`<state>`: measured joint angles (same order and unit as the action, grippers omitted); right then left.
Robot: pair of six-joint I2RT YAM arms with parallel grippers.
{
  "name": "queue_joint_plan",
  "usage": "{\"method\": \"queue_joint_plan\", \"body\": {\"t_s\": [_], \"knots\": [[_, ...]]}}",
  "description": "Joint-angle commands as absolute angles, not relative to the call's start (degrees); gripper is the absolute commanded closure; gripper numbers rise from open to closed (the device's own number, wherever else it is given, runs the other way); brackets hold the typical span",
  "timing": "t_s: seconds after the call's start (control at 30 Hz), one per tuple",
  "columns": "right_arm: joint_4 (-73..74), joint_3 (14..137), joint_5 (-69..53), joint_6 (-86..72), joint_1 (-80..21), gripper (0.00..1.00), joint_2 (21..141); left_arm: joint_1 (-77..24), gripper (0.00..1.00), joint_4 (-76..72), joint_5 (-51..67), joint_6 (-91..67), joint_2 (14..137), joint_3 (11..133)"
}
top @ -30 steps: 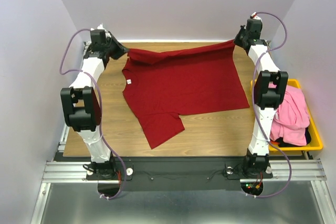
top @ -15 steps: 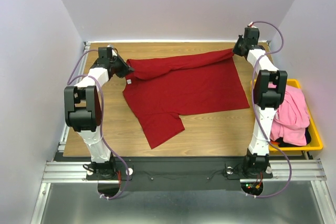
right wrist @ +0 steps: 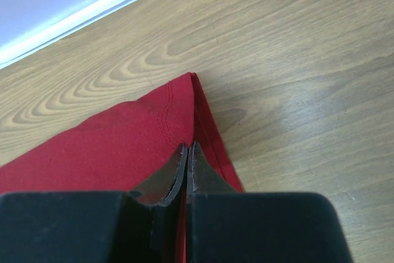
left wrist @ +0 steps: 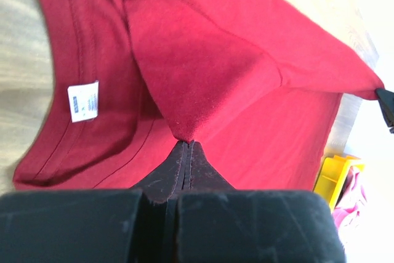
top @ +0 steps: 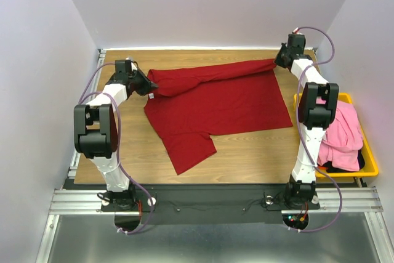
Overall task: Fold and stack the t-shirts
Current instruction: Fold the tshirt
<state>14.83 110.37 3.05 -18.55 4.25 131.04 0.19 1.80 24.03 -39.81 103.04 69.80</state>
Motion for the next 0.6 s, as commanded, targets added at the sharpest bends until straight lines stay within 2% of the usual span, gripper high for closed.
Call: {"method": "queue_joint_plan", "body": {"t_s": [0.0,0.27,0.33,0.37,0.4,0.47,0.5,0.57], "knots": [[12.4,108.7,4.7,-19.3,5.3,0.97,128.1,-1.4,1.00,0.4,24.4,-39.9,100.1,66.9],[12.5,107.8,6.0,-20.4,5.4,0.92,130.3,-2.2,1.00,-3.9,24.6,-41.1,102.0,61.3],[12.6,107.9,6.0,-20.3,5.4,0.82,130.3,-2.2,1.00,-4.7,24.5,-41.4,101.8,60.3],[12.7,107.8,5.7,-20.1,5.4,0.70,130.1,-2.2,1.00,-4.9,23.8,-41.5,101.0,59.8],[12.9,107.8,5.5,-20.0,5.4,0.64,129.7,-2.2,1.00,-5.1,23.9,-41.5,100.5,59.6],[13.7,107.4,5.0,-20.0,5.4,0.52,127.8,-2.2,0.74,-4.9,23.6,-41.1,98.5,59.4],[13.8,107.0,4.7,-20.0,5.4,0.43,126.9,-2.2,0.57,-4.3,22.8,-40.9,97.7,59.4],[14.2,104.8,3.5,-20.5,5.3,0.38,123.8,-2.4,0.38,-3.3,21.5,-40.3,94.7,59.3]]}}
